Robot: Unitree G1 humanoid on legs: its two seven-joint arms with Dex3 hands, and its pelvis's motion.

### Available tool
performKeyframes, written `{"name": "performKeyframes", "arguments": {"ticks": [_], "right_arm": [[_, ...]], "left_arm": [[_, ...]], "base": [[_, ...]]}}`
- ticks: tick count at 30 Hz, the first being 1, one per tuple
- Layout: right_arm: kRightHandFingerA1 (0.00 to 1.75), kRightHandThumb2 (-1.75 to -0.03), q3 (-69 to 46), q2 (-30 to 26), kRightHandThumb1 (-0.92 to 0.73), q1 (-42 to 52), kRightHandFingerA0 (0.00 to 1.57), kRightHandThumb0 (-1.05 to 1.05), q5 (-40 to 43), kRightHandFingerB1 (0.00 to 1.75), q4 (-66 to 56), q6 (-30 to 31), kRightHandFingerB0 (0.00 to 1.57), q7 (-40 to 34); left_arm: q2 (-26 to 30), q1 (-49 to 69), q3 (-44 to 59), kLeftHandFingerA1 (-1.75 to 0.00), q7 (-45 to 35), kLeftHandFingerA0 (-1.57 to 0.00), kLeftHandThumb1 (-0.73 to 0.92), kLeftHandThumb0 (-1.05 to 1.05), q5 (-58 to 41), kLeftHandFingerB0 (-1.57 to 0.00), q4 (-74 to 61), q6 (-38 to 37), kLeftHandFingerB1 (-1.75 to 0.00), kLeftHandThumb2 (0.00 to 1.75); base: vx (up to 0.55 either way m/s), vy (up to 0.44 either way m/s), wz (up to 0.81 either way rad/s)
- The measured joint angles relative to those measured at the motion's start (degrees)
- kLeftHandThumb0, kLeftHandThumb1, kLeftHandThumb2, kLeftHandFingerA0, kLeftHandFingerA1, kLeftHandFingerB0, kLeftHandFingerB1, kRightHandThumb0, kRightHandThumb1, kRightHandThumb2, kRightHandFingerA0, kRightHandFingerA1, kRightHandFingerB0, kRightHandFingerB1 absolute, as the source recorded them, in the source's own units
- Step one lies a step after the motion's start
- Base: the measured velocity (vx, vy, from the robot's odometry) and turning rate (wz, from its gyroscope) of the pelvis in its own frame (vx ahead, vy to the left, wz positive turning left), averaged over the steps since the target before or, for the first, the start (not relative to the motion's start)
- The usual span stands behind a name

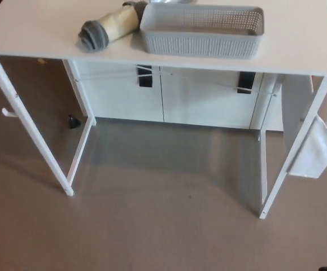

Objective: The robot walks towards a desk on which a shovel is kept on the left hand side and a container is kept on the right hand side. The robot picks up the shovel using its left hand and places it in the container.

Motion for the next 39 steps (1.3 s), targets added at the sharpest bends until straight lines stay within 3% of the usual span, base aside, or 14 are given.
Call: {"name": "performKeyframes", "arguments": {"ticks": [14,30,39], "right_arm": [[0.56,-0.54,0.92,0.29,-0.54,0.11,0.8,-0.3,-0.99,0.49,0.11,-0.86,0.63,-0.03],[0.56,-0.54,1.81,0.22,-0.53,-0.94,0.81,-0.33,-2.15,0.49,1.53,-2.08,0.65,-0.37],[0.55,-0.55,2.36,0.14,-0.54,-0.1,0.79,-0.33,-2.64,0.49,1.76,-2.65,0.63,-0.49]], "left_arm": [[0.5,-0.27,0.69,-0.37,-0.02,-0.48,0.65,-0.37,-0.12,-0.43,-0.11,0.01,-0.34,0.6],[0.31,1.12,0.96,-0.37,-0.68,-0.47,0.67,-0.39,-0.35,-0.42,-2.22,0.02,-0.34,0.61],[0.2,1.29,1.41,-0.37,-1.25,-0.49,0.65,-0.36,-0.77,-0.44,-2.11,0.0,-0.34,0.59]], "base": [[0.27,0.129,-0.03],[0.26,-0.113,0.08],[0.27,0.157,-0.17]]}}
